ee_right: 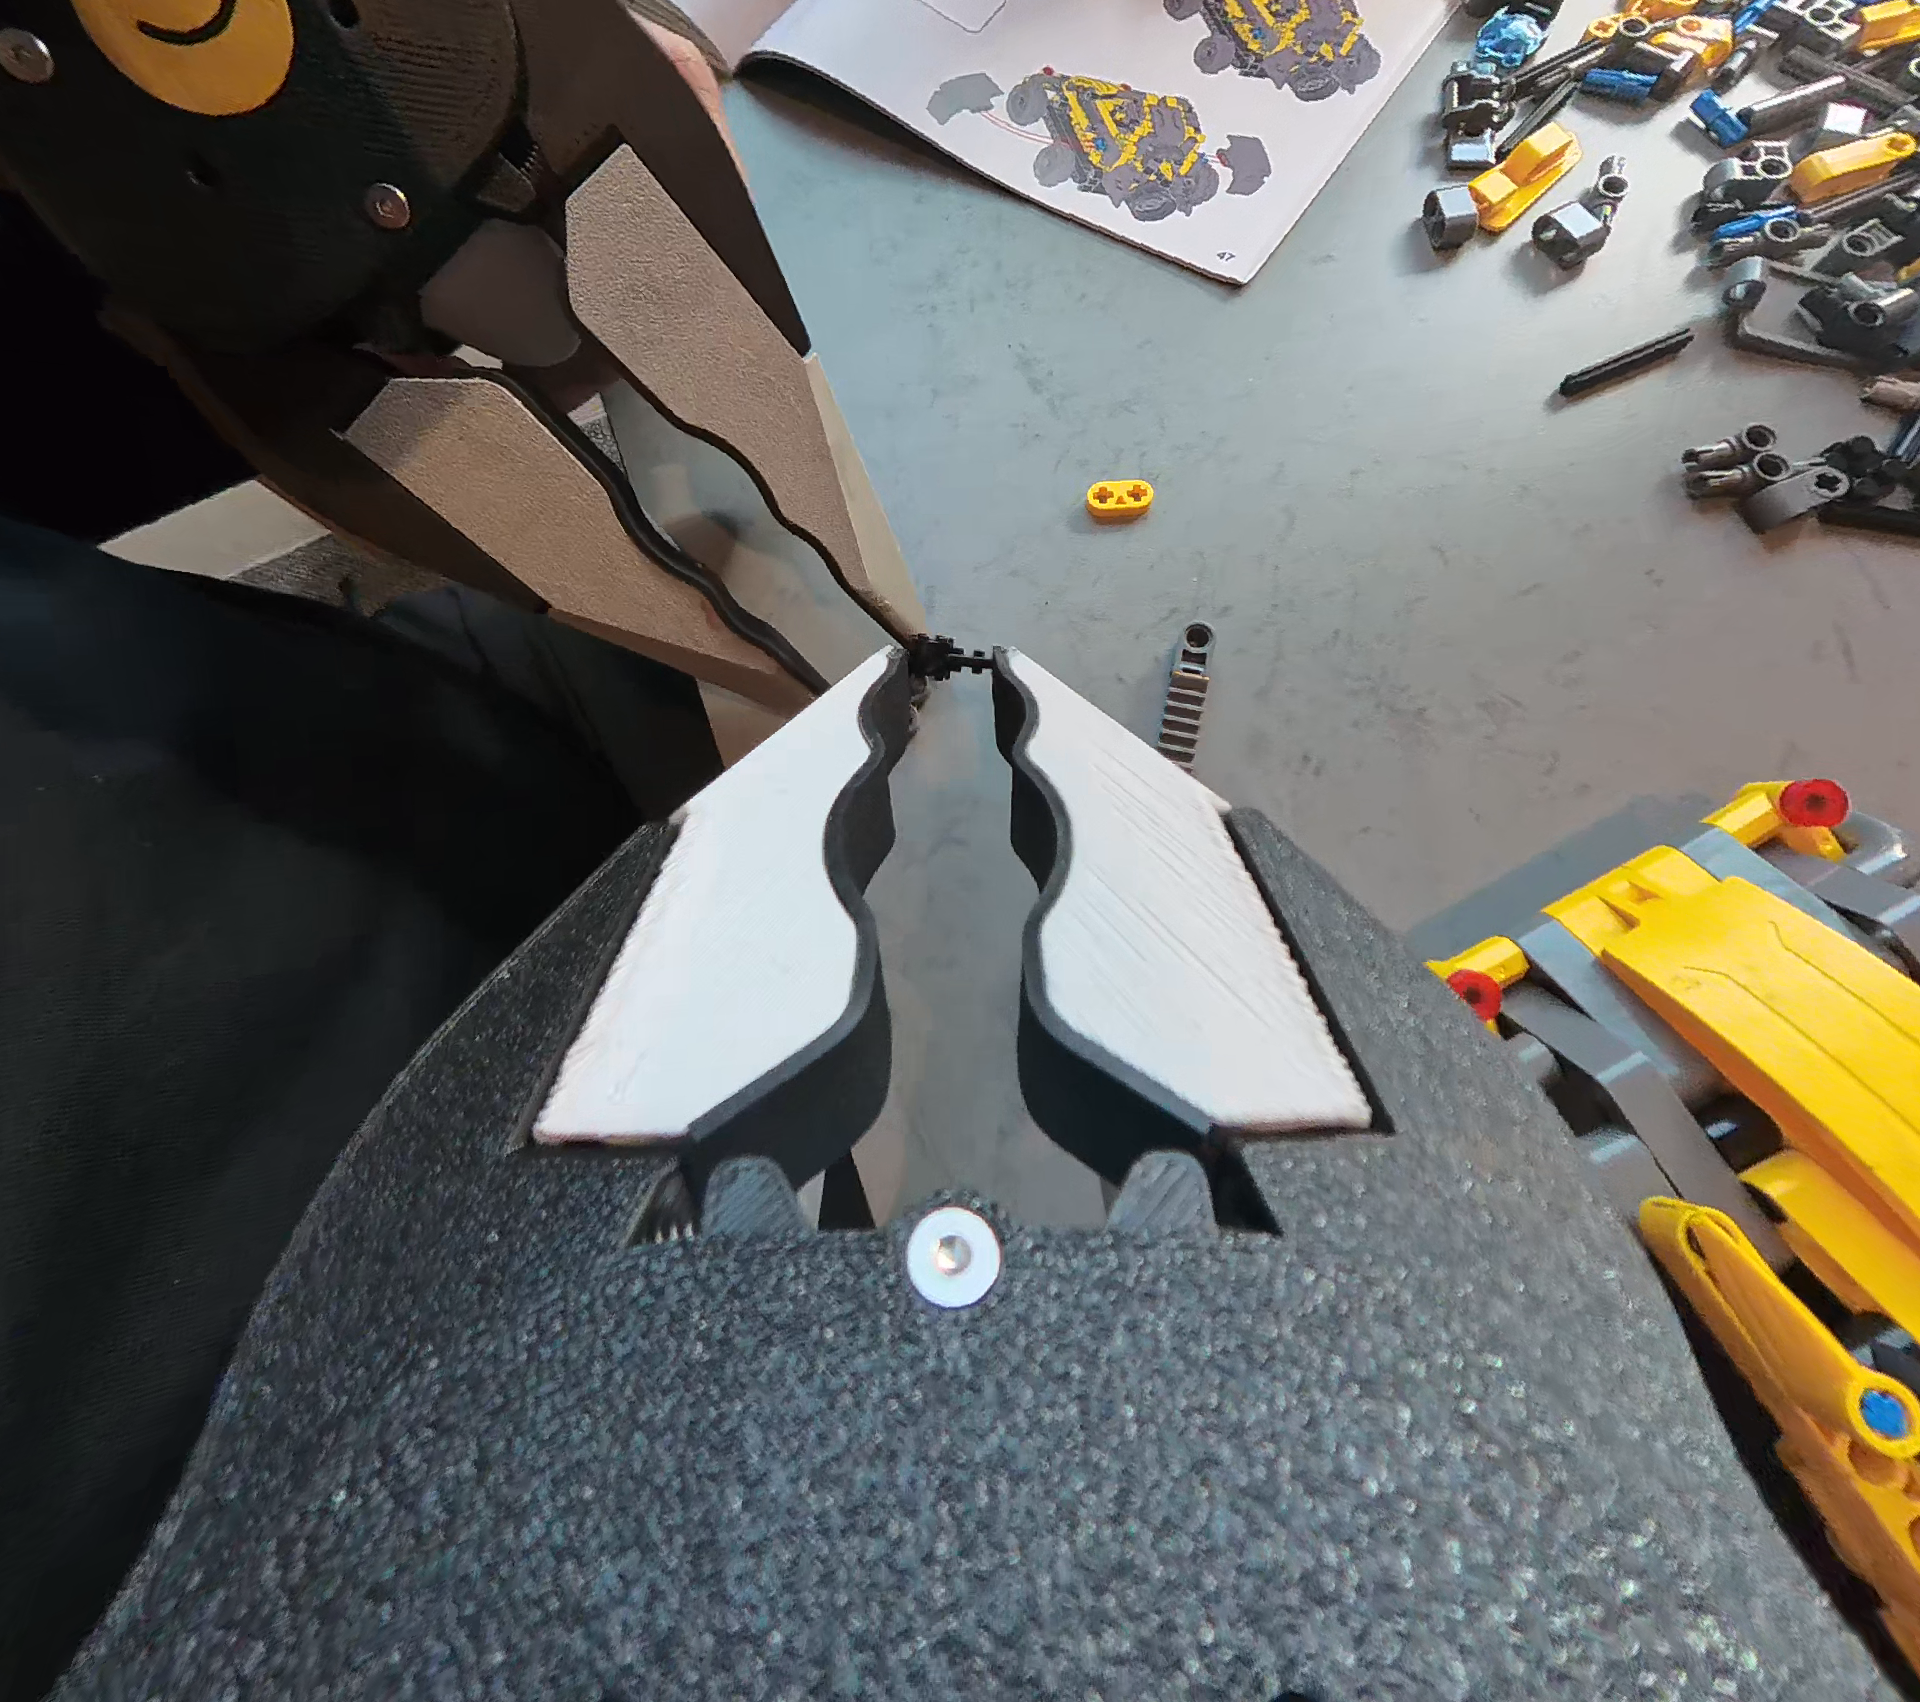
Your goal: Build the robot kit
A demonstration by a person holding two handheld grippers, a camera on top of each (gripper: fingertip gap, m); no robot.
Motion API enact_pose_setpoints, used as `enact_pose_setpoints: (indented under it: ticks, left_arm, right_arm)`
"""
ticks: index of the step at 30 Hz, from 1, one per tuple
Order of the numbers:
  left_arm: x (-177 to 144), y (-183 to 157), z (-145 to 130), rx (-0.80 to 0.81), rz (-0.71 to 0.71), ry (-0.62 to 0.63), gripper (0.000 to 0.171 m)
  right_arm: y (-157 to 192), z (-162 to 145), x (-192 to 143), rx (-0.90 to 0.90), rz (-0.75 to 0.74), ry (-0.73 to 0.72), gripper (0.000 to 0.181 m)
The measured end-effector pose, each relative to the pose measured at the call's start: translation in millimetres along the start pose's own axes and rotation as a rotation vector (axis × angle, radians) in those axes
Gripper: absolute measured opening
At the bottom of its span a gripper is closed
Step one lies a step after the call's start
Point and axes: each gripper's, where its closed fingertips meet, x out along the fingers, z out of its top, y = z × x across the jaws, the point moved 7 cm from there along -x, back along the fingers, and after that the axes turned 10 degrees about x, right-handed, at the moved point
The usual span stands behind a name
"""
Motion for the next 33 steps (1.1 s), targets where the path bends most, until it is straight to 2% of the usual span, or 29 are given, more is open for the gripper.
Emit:
enact_pose_setpoints:
  ticks: [12, 18, 23, 33]
  left_arm:
    - [-5, -1, -2, 0.018, 0.06, -0.008, 0.02]
    - [-11, 5, 1, -0.011, 0.114, -0.073, 0.016]
    - [-12, 7, -5, -0.037, 0.101, -0.046, 0.018]
    - [-8, 7, -13, -0.06, -0.008, 0.013, 0.009]
  right_arm:
    - [-7, 4, -10, 0.242, 0.183, -0.109, 0.016]
    - [-8, 4, -12, 0.316, 0.245, -0.124, 0.016]
    - [-7, 5, -8, 0.318, 0.235, -0.113, 0.016]
    - [-2, 7, 12, 0.137, 0.061, 0.037, 0.015]
